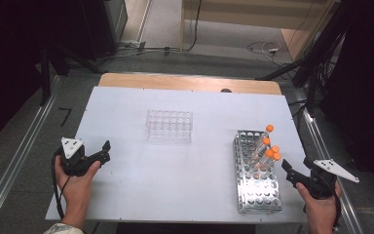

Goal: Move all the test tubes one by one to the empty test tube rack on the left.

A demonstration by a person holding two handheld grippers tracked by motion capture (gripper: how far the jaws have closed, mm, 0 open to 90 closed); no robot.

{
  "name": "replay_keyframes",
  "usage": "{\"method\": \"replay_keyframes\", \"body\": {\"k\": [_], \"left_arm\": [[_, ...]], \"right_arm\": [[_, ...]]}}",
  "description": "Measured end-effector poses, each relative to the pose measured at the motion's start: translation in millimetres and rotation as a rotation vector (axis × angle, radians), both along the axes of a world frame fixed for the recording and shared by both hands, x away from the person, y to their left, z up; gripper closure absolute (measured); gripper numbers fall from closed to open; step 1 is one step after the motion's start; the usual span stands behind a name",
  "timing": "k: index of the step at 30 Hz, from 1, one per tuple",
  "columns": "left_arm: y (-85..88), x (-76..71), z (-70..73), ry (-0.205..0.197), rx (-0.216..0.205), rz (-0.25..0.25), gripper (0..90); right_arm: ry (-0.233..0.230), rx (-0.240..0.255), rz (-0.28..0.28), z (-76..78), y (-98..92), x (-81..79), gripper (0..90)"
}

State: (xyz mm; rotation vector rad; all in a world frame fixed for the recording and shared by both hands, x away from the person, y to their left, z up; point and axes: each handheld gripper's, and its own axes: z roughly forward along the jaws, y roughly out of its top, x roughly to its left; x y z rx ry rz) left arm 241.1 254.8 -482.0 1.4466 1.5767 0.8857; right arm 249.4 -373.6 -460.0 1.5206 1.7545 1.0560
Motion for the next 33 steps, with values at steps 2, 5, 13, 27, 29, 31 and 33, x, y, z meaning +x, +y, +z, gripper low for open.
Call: {"method": "replay_keyframes", "body": {"k": [2,5,13,27,29,31,33], "left_arm": [[-0.5,0.1,0.0,-0.001,-0.001,0.0,9.9],[-0.4,0.1,0.3,-0.002,0.0,-0.003,9.8],[-0.7,0.3,0.2,-0.001,0.001,-0.002,9.8],[-2.8,2.1,-0.1,0.002,0.0,-0.009,9.9],[-2.6,2.4,-0.3,0.005,-0.001,-0.007,9.8],[-2.5,2.4,-0.3,0.005,-0.001,-0.008,9.8],[-2.4,2.1,-0.2,0.001,-0.003,-0.006,9.8]], "right_arm": [[0.0,0.0,-0.003,0.2,-0.5,-0.3,17.9],[-0.002,0.002,-0.005,0.5,-1.5,-0.7,17.9],[-0.012,0.0,-0.002,2.0,-0.6,-2.3,18.5],[-0.016,0.014,0.027,3.2,2.6,-11.3,19.1],[-0.016,0.012,0.038,3.2,5.0,-12.3,19.1],[-0.019,0.009,0.048,3.2,7.2,-12.9,19.1],[-0.023,0.007,0.057,3.5,8.9,-13.6,19.1]]}}
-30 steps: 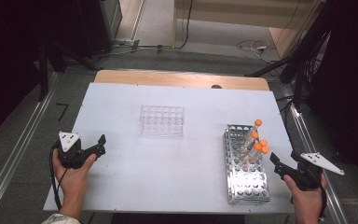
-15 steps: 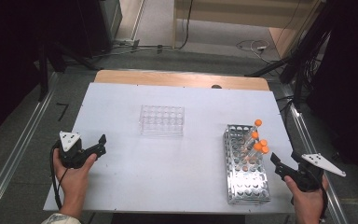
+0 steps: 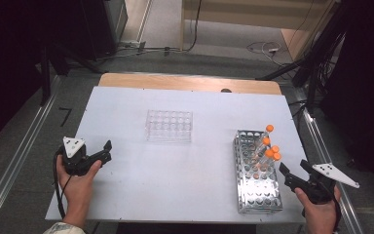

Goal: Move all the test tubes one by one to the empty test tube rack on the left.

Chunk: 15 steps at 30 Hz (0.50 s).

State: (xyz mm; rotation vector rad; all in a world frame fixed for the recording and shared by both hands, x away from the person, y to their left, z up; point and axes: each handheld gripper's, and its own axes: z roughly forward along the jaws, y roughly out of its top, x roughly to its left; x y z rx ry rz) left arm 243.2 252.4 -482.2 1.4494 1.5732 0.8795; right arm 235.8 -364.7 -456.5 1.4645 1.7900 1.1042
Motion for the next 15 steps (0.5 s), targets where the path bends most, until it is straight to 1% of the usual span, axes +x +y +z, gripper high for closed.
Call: {"method": "replay_keyframes", "body": {"k": [8,15], "left_arm": [[0.3,0.2,-0.1,0.003,0.0,0.0,9.9],[0.5,0.3,-0.3,0.005,-0.003,0.002,9.9]], "right_arm": [[-0.007,0.005,0.032,1.1,5.6,-3.6,20.4],[-0.022,0.023,0.066,1.6,10.1,-4.8,23.1]]}}
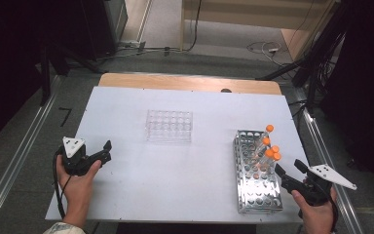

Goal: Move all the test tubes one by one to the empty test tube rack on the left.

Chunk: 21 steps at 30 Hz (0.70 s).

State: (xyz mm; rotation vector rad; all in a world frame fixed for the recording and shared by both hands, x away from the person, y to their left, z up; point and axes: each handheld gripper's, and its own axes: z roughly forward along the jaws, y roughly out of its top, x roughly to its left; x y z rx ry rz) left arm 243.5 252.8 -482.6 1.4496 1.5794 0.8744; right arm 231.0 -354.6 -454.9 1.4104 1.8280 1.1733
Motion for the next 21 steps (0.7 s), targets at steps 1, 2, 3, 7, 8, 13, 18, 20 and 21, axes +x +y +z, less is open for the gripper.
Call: {"method": "replay_keyframes", "body": {"k": [1,2,3,7,8,13,18,20,21], "left_arm": [[0.1,0.0,0.0,0.001,0.001,-0.001,9.9],[-0.1,0.1,-0.2,0.001,0.0,-0.001,9.9],[-0.2,0.2,-0.2,0.002,0.0,-0.001,9.9],[-0.5,0.4,-0.4,0.002,0.001,-0.004,9.9],[-0.8,0.6,-0.5,0.002,0.001,-0.003,9.8],[-0.6,0.9,-0.9,0.004,-0.003,-0.007,10.0],[-0.8,1.1,-1.1,0.007,-0.003,-0.01,9.9],[-0.9,1.1,-1.1,0.008,-0.003,-0.01,10.0],[-0.9,1.2,-1.2,0.009,-0.003,-0.011,10.0]], "right_arm": [[-0.002,0.002,0.006,0.0,0.8,-0.2,24.0],[-0.004,0.001,0.011,-0.2,1.5,0.0,24.3],[-0.001,0.0,0.013,-0.5,2.5,0.0,24.7],[0.0,-0.001,0.037,-2.2,6.7,1.2,27.6],[-0.003,-0.004,0.042,-2.2,7.6,1.6,28.3],[-0.006,-0.012,0.072,-3.2,11.9,3.6,36.0],[-0.014,-0.013,0.102,-4.1,14.4,5.5,46.9],[-0.013,-0.006,0.118,-4.3,15.1,6.4,50.4],[-0.016,-0.009,0.12,-4.4,15.7,6.7,51.2]]}}
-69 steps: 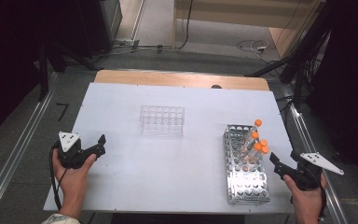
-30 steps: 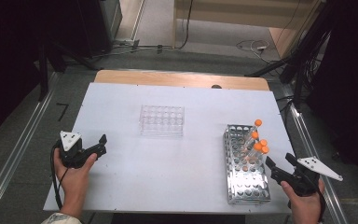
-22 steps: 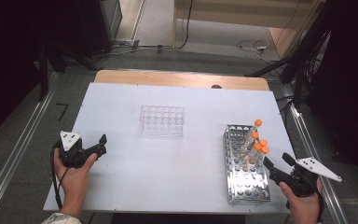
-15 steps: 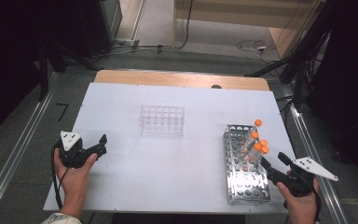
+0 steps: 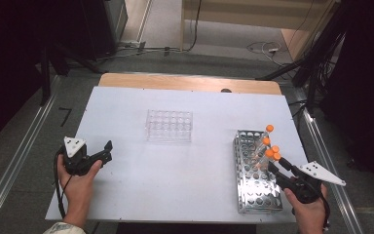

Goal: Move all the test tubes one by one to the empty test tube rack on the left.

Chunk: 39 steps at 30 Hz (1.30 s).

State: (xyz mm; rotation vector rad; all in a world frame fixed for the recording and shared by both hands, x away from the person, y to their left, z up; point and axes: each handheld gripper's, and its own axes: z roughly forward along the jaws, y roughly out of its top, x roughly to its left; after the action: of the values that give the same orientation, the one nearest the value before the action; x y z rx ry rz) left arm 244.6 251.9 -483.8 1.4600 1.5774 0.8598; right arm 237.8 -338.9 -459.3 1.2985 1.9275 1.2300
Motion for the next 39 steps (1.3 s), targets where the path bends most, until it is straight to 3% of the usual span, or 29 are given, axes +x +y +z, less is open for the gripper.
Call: {"method": "replay_keyframes", "body": {"k": [7,16,23,39], "left_arm": [[-0.3,0.3,-0.4,0.001,0.0,0.0,10.0],[-0.6,0.6,-0.8,0.005,-0.001,-0.002,10.0],[-0.7,0.8,-1.1,0.004,-0.002,-0.003,9.9],[-0.3,0.5,-0.8,0.002,-0.001,-0.002,10.0]], "right_arm": [[-0.003,-0.008,0.004,-1.4,1.7,2.7,60.0],[0.001,-0.023,0.013,-3.9,5.3,7.4,63.1],[-0.008,-0.023,0.013,-4.2,6.5,9.6,71.2],[-0.049,-0.015,0.001,5.8,7.3,3.7,71.6]]}}
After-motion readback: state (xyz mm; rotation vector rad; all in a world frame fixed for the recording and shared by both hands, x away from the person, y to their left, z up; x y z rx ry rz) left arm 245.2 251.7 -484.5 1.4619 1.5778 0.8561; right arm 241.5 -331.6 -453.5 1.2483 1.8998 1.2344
